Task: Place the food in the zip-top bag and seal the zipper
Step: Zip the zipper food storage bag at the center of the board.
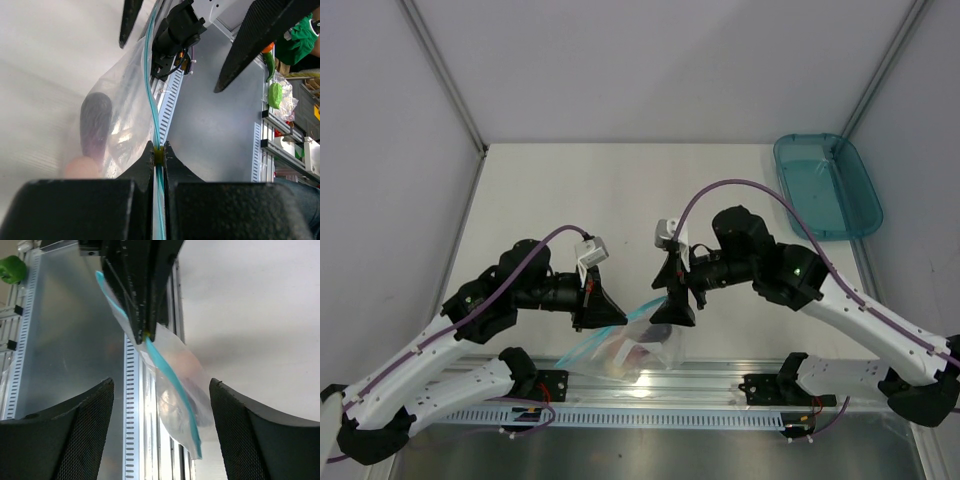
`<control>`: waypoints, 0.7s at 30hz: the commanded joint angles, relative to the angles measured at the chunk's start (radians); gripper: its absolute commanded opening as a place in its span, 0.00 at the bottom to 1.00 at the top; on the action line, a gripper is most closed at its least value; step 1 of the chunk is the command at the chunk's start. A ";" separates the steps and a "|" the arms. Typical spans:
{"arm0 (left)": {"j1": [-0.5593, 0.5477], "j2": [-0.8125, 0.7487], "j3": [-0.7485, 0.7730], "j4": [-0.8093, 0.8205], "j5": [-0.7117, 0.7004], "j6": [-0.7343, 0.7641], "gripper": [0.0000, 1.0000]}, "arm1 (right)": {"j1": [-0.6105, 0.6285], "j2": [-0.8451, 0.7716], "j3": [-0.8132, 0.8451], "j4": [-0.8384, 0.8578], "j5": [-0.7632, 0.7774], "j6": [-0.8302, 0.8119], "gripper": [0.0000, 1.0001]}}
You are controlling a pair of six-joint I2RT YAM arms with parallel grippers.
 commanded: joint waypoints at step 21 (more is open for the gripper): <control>-0.002 -0.020 -0.009 0.033 0.025 0.006 0.01 | 0.046 0.240 0.126 -0.081 -0.168 -0.092 0.63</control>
